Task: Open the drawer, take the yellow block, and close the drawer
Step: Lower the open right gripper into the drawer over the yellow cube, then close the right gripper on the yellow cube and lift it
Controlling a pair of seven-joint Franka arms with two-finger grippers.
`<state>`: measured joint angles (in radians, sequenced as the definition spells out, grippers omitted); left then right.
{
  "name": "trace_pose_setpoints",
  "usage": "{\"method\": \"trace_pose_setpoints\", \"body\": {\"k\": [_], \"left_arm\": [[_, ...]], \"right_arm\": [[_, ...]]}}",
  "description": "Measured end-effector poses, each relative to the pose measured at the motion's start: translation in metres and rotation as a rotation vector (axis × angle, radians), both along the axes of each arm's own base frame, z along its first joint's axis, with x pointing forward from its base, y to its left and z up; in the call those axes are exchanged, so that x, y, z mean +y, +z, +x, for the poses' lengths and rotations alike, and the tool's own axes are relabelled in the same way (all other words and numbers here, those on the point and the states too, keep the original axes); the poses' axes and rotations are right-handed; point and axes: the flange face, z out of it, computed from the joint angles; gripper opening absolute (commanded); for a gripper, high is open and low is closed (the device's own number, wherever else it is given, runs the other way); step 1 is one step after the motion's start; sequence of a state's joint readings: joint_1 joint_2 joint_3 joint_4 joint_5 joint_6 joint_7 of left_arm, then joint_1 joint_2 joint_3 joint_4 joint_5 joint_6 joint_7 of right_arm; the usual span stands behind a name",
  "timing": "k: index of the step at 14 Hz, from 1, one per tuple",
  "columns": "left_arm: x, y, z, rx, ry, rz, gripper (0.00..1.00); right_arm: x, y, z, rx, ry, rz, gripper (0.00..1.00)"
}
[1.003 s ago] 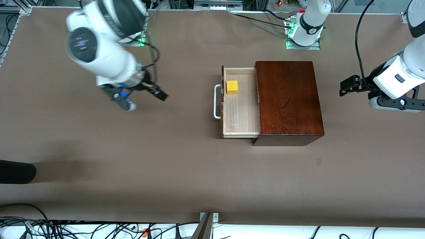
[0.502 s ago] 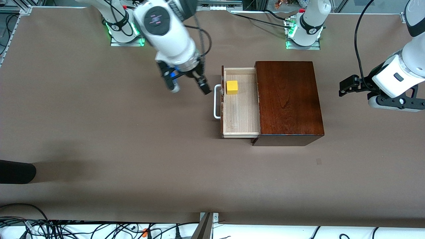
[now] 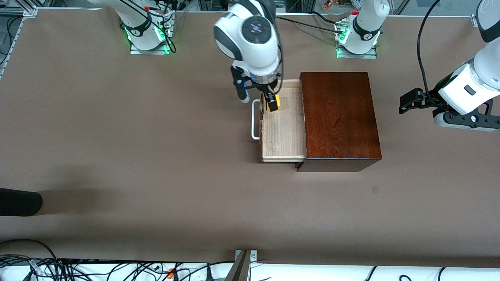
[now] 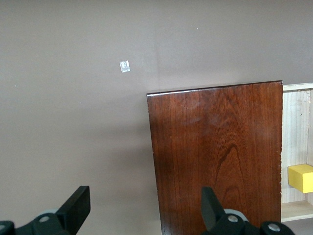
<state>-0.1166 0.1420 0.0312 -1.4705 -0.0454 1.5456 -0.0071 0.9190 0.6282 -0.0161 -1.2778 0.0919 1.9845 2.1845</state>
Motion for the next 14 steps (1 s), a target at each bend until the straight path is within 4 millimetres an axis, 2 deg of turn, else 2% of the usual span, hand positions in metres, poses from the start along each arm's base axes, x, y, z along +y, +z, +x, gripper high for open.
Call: {"method": "trace_pose_setpoints", "body": {"k": [4, 8, 12, 13, 14], "left_arm": [[0.000, 0.000, 0.000, 0.000, 0.000, 0.000, 1.00], [0.000, 0.000, 0.000, 0.000, 0.000, 0.000, 1.00], [0.000, 0.000, 0.000, 0.000, 0.000, 0.000, 1.00], [0.000, 0.000, 0.000, 0.000, 0.000, 0.000, 1.00], [0.000, 0.000, 0.000, 0.000, 0.000, 0.000, 1.00]], "right_arm": [[0.027, -0.031, -0.016, -0.008, -0.049, -0.040, 1.00], [0.031, -0.045, -0.020, 0.005, -0.084, -0.056, 1.00], [0.035, -0.073, -0.026, 0.026, -0.080, -0.090, 1.00], [0.035, -0.077, -0.027, 0.030, -0.079, -0.096, 0.99], [0.036, -0.080, -0.028, 0.033, -0.076, -0.101, 0.85]]}}
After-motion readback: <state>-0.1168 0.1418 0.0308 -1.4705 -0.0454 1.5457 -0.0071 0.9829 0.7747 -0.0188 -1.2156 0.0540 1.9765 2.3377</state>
